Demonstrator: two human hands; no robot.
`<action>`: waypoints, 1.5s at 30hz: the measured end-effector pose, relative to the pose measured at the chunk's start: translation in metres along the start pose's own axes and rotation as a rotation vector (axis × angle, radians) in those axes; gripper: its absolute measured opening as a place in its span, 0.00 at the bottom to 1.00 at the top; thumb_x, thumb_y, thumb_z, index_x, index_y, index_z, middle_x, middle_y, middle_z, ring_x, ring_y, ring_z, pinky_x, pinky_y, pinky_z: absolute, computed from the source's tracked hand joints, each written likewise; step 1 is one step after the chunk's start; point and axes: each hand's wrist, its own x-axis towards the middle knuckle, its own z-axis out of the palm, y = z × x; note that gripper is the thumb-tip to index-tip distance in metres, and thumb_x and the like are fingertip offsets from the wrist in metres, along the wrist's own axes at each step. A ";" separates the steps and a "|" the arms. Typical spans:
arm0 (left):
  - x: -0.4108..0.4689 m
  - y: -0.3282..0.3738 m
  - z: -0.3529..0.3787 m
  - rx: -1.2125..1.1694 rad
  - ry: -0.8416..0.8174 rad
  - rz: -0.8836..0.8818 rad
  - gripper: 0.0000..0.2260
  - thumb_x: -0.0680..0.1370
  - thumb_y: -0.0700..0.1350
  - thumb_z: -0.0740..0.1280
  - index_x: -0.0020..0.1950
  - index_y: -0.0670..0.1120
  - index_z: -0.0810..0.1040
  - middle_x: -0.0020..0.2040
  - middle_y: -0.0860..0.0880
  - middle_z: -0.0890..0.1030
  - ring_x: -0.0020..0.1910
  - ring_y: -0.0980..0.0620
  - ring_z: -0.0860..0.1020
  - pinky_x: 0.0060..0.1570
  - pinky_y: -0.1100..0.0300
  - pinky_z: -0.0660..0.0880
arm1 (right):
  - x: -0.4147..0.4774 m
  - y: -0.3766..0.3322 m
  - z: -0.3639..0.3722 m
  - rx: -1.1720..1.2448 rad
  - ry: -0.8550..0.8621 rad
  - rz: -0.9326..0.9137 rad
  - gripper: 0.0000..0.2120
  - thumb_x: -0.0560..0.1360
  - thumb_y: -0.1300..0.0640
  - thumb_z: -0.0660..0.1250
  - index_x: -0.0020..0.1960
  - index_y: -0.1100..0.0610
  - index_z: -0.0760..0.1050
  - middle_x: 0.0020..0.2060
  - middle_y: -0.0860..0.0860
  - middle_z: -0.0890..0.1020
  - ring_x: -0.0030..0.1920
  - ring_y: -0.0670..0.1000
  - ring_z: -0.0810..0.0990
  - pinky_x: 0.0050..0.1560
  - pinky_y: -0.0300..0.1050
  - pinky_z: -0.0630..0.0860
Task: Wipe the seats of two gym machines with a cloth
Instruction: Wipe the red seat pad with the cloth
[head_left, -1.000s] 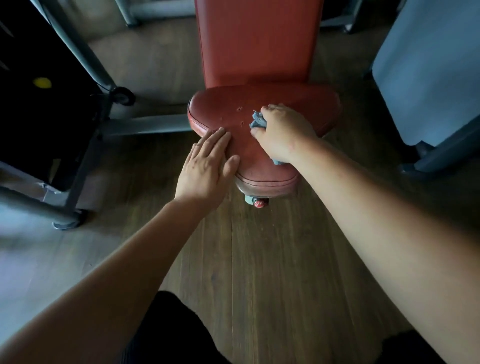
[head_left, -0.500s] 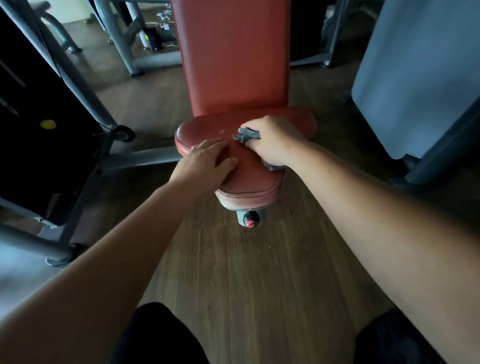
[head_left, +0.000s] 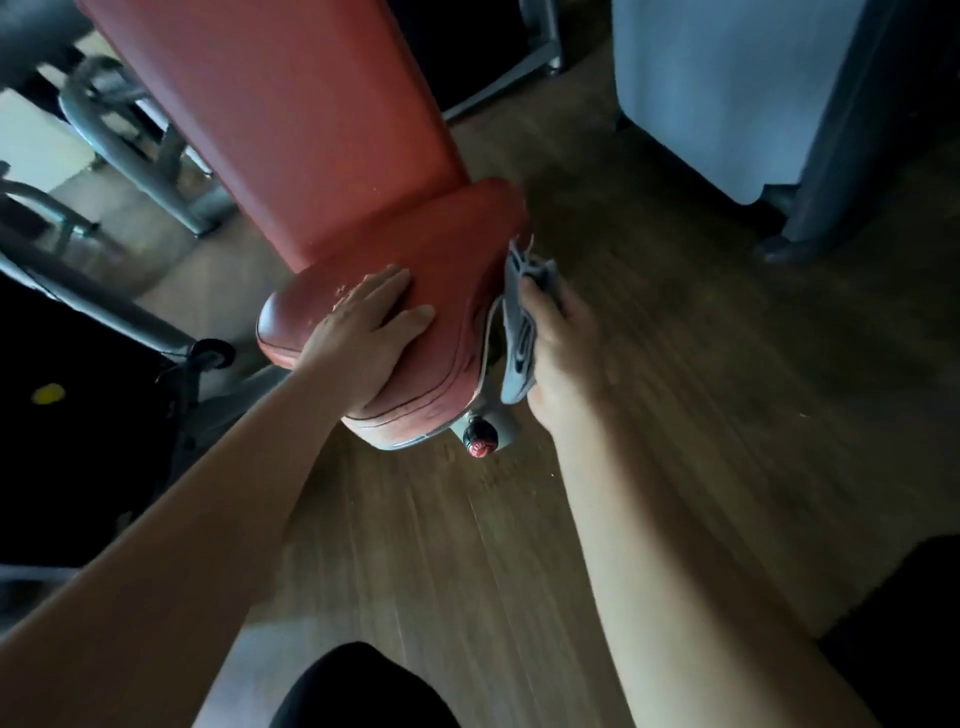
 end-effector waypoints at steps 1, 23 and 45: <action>0.001 -0.001 0.002 0.001 0.008 0.001 0.39 0.71 0.73 0.56 0.80 0.60 0.67 0.83 0.59 0.63 0.83 0.55 0.58 0.82 0.47 0.52 | -0.006 0.004 0.006 0.077 -0.011 0.020 0.13 0.82 0.59 0.64 0.65 0.58 0.78 0.62 0.61 0.82 0.64 0.62 0.81 0.70 0.61 0.75; 0.000 0.005 0.006 0.083 0.020 -0.012 0.35 0.75 0.68 0.53 0.82 0.60 0.62 0.84 0.60 0.60 0.83 0.54 0.57 0.79 0.47 0.57 | -0.061 0.011 0.050 -0.740 0.000 -0.154 0.28 0.83 0.48 0.55 0.80 0.59 0.60 0.81 0.54 0.62 0.81 0.50 0.59 0.82 0.49 0.54; 0.002 0.001 0.008 0.054 0.034 0.008 0.38 0.73 0.71 0.52 0.82 0.61 0.62 0.83 0.62 0.59 0.83 0.55 0.57 0.80 0.47 0.56 | 0.052 -0.009 0.051 -0.820 0.180 -0.233 0.29 0.86 0.55 0.53 0.82 0.65 0.48 0.83 0.61 0.49 0.83 0.57 0.46 0.83 0.49 0.45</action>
